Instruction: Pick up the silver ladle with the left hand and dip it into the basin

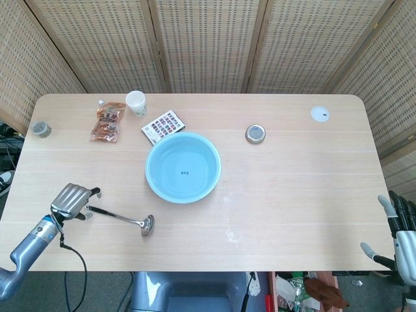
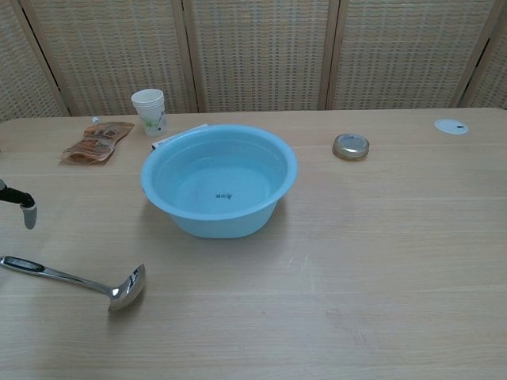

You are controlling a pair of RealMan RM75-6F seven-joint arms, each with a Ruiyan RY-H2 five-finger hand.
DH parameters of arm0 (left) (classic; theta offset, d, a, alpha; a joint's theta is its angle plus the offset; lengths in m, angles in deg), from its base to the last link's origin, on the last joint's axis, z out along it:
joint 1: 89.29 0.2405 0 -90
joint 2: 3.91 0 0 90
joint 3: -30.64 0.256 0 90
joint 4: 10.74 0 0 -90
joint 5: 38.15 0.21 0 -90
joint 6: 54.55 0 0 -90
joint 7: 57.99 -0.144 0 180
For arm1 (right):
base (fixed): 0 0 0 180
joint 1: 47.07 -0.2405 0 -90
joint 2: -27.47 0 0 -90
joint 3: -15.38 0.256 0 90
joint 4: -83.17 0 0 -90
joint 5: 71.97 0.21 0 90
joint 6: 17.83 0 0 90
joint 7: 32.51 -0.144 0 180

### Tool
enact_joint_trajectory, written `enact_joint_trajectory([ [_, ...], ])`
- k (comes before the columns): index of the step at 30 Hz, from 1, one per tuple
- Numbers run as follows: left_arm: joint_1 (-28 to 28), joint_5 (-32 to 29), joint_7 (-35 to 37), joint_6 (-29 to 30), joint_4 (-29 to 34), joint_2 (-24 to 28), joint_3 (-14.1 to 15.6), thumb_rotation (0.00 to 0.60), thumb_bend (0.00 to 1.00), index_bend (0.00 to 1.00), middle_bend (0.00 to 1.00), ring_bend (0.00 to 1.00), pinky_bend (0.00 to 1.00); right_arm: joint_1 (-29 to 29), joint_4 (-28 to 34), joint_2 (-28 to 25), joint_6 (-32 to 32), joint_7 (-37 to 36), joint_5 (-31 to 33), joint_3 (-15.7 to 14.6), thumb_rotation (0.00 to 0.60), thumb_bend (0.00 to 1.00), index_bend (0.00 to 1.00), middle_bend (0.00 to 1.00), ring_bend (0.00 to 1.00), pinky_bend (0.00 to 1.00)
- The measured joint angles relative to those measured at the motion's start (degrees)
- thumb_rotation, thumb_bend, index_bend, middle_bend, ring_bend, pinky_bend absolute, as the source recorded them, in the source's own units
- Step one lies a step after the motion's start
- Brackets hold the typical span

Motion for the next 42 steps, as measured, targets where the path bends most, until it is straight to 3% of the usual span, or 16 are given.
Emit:
enact_joint_trajectory([
  [12,0.21,-0.18,-0.49,1.11,-3.56,-3.51,1.72,0.6,0.32,0.47,1.0,0.99,1.0,-0.06,0.24,-0.23,0.34,-0.2,0.04,-0.23,0.6,0.0,0.0,0.0,0.0,0.0],
  [42,-1.15,-4.58,-9.53,-2.47,-2.94,-6.79,2.02,0.6,0.34,0.47,1.0,0.99,1.0,-0.17,0.57,-1.36,1.13,-1.86,0.52,-0.59,0.6,0.0,0.0,0.0,0.0,0.0],
])
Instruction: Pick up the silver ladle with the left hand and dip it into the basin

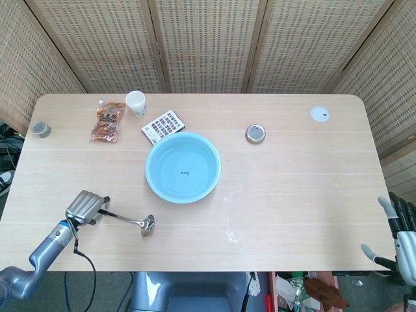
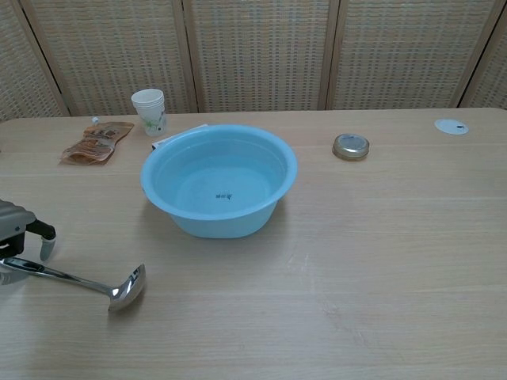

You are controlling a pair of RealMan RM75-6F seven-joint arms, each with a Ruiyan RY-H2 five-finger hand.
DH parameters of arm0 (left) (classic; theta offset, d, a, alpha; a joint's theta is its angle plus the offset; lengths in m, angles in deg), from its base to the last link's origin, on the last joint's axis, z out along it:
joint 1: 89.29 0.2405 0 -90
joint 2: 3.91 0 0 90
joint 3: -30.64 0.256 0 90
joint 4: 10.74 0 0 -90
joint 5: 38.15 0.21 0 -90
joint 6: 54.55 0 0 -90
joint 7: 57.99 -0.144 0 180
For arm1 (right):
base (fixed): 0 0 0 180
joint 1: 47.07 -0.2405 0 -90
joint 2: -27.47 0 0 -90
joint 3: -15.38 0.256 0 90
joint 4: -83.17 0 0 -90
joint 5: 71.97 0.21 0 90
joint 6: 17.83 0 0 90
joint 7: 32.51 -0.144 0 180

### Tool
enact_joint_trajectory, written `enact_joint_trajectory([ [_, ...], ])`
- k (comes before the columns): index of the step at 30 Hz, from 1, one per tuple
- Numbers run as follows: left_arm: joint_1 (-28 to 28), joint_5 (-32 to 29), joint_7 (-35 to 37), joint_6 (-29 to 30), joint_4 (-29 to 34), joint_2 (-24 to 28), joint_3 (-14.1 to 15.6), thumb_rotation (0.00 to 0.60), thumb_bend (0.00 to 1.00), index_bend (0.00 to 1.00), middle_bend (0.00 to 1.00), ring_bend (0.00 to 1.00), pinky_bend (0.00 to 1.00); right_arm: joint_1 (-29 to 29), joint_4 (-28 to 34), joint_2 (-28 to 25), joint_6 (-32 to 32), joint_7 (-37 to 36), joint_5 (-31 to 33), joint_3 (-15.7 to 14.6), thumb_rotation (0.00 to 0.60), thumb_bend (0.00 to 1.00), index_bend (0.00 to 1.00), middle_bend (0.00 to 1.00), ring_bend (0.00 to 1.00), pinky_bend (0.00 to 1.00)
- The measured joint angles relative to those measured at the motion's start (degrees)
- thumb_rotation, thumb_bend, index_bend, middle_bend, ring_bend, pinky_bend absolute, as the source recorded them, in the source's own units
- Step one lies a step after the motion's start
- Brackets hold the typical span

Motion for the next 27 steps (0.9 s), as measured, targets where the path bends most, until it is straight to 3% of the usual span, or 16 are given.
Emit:
enact_joint_trajectory([
  [14,-0.4,-1.66,-1.53,-1.3,-0.93,-1.61,-0.18,0.6,0.34,0.5,1.0,0.99,1.0,-0.01,0.06,-0.24,0.12,-0.47,0.05,-0.09,0.6,0.0,0.0,0.0,0.0,0.0],
  [21,-0.36,-1.66,-2.57,-1.0,-1.27,-1.93,0.05,0.6,0.42,0.78,1.0,0.99,1.0,0.06,0.12,-0.31,-0.02,-0.58,-0.05,-0.15,0.6,0.0,0.0,0.0,0.0,0.0],
  [27,-0.27,-1.73,-2.25,-0.27,-0.67,-1.64,-0.09,0.6,0.47,0.87,1.0,0.99,1.0,0.09,0.08,-0.34,-0.06,-0.69,-0.05,-0.16,0.6,0.0,0.0,0.0,0.0,0.0],
])
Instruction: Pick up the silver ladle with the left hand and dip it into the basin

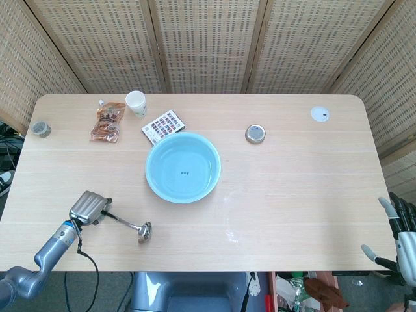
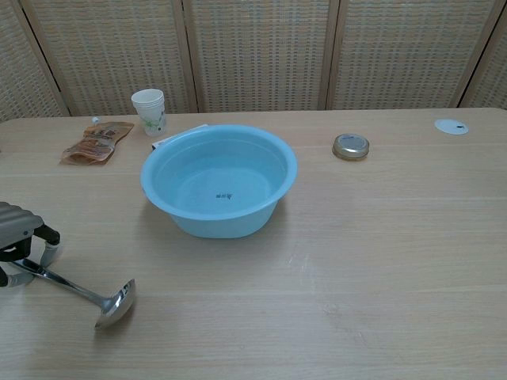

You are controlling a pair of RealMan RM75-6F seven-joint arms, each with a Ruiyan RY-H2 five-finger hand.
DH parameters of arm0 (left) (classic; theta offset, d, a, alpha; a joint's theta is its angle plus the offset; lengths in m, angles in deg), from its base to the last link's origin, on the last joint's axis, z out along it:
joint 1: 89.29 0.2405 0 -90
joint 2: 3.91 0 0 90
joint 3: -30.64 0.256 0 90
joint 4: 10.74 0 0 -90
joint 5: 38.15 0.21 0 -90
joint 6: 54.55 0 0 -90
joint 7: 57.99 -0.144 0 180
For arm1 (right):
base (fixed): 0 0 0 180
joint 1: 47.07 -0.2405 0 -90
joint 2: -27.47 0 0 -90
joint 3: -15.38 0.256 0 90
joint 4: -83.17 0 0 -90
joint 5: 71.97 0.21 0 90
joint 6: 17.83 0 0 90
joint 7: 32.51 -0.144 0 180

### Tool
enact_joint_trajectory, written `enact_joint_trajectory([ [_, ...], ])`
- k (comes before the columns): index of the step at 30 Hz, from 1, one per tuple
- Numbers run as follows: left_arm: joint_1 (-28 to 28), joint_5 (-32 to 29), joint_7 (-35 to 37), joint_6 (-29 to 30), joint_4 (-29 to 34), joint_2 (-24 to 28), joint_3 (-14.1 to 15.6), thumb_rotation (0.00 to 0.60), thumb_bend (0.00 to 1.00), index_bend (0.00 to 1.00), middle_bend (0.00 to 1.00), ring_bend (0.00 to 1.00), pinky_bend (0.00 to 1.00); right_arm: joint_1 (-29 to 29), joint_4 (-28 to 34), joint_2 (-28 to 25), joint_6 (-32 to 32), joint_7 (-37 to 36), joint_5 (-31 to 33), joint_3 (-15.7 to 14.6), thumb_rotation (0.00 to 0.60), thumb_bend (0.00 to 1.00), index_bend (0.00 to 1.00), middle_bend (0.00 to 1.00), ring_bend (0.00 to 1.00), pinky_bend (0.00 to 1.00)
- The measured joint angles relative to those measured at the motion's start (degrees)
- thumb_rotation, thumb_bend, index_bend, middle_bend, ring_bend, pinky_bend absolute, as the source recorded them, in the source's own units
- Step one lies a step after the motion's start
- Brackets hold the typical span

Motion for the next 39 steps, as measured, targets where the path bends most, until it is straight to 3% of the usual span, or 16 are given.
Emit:
enact_joint_trajectory([
  [14,0.45,0.91,1.61,5.55,9.54,5.63,-1.25,0.6,0.57,0.96,1.0,0.99,1.0,0.04,-0.01,-0.3,0.0,-0.73,0.16,0.01,0.6,0.0,0.0,0.0,0.0,0.0],
  [26,0.01,0.62,-1.55,9.68,31.47,18.19,-4.02,0.6,0.63,0.97,1.0,0.99,1.0,0.07,-0.13,-0.66,-0.02,-1.7,0.42,0.11,0.6,0.0,0.0,0.0,0.0,0.0],
  [34,-3.53,-5.4,-4.46,5.62,41.25,25.2,-8.19,0.6,0.66,0.97,1.0,0.99,1.0,-0.18,0.05,-0.73,0.58,-1.43,1.41,0.39,0.6,0.0,0.0,0.0,0.0,0.0],
  [39,-8.39,-14.64,-8.51,-0.76,43.33,27.12,-11.31,0.6,0.68,0.97,1.0,0.99,1.0,-0.62,0.24,-0.83,1.51,-1.29,2.79,0.87,0.6,0.0,0.0,0.0,0.0,0.0],
])
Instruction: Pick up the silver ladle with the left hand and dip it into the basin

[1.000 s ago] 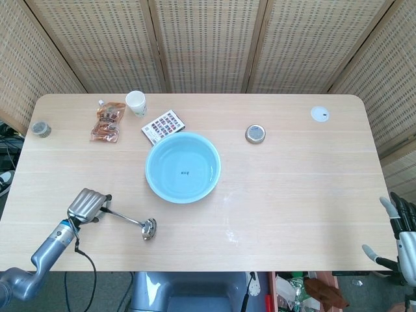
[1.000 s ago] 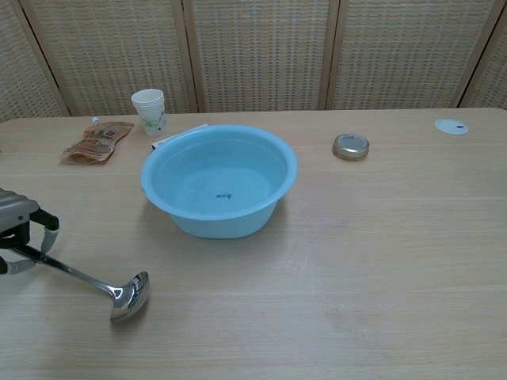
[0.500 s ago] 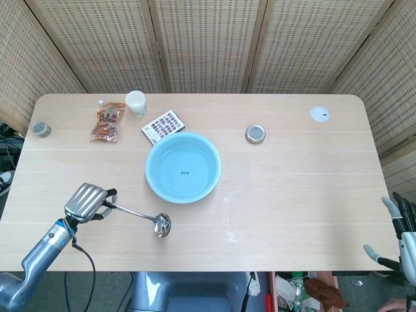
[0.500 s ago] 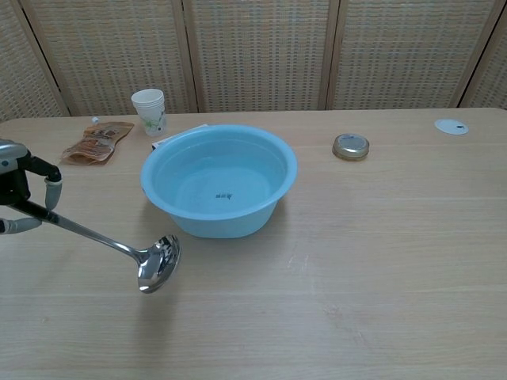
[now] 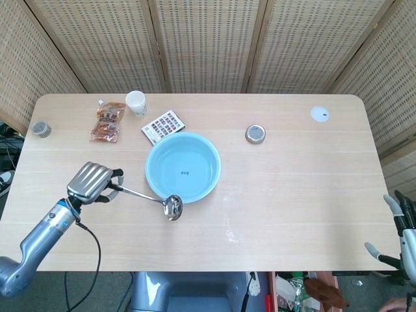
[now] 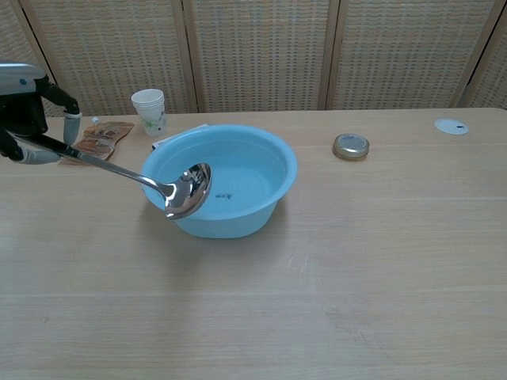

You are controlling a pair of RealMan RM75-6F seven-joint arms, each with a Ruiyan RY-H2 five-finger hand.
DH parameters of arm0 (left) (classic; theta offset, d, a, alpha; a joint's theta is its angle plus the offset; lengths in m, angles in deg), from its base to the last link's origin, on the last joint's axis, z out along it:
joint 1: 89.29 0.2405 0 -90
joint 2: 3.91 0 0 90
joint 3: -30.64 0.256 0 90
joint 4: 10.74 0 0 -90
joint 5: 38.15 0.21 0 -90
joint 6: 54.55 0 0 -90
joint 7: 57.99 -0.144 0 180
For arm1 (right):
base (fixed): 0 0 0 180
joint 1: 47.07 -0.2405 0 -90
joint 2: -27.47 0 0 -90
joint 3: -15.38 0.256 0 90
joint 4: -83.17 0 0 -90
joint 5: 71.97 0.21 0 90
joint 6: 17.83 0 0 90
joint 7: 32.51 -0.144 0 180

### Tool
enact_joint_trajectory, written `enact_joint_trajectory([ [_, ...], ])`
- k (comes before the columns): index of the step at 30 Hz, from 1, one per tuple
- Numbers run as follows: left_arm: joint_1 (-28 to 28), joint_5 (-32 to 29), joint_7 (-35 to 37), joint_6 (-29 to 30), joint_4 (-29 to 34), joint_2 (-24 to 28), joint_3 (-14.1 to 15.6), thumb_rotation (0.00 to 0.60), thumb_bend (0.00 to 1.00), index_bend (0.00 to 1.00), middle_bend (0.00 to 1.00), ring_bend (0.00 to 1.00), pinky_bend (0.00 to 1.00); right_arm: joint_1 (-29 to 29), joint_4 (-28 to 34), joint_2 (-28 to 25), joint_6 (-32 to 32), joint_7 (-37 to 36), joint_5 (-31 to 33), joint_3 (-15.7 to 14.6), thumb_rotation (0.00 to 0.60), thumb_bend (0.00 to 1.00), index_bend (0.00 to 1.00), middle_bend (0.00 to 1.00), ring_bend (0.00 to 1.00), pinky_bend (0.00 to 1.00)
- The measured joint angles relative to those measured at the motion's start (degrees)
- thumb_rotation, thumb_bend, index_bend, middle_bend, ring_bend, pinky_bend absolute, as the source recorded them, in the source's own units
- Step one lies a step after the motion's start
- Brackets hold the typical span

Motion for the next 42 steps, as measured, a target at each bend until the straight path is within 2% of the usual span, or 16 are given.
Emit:
enact_joint_trajectory([
  [6,-8.45,-16.03,-8.47,-6.24,0.85,1.54,-2.61,0.6,0.73,0.98,1.0,0.99,1.0,-0.51,0.15,-0.29,0.83,-0.22,1.77,0.83,0.6,0.0,0.0,0.0,0.0,0.0],
  [12,-17.26,-31.43,-16.57,-8.95,0.62,2.36,-2.86,0.6,0.78,0.99,1.0,0.99,1.0,-0.75,-0.03,-0.47,1.6,-0.65,3.25,1.22,0.6,0.0,0.0,0.0,0.0,0.0],
  [17,-25.47,-45.69,-22.17,-10.99,-1.76,1.92,-0.75,0.6,0.78,0.99,1.0,0.99,1.0,-0.92,0.01,-0.93,2.34,-1.31,4.68,1.64,0.6,0.0,0.0,0.0,0.0,0.0],
  [21,-33.06,-57.05,-26.78,-12.06,-5.1,0.19,2.72,0.6,0.78,0.99,1.0,0.99,1.0,-1.04,-0.02,-1.15,2.76,-1.84,5.45,1.92,0.6,0.0,0.0,0.0,0.0,0.0],
  [24,-37.59,-62.75,-29.76,-12.57,-8.0,-1.78,5.51,0.6,0.78,0.99,1.0,0.99,1.0,-1.18,-0.09,-1.2,3.19,-1.98,5.97,2.04,0.6,0.0,0.0,0.0,0.0,0.0],
  [30,-42.13,-68.22,-32.87,-13.12,-12.49,-5.72,8.93,0.6,0.78,0.99,1.0,0.99,1.0,-1.57,-0.45,-1.18,4.24,-2.17,7.13,2.32,0.6,0.0,0.0,0.0,0.0,0.0],
  [42,-47.36,-74.11,-35.97,-13.62,-20.11,-12.57,12.48,0.6,0.78,0.99,1.0,0.99,1.0,-2.11,-1.08,-1.11,5.82,-2.48,9.07,2.79,0.6,0.0,0.0,0.0,0.0,0.0],
])
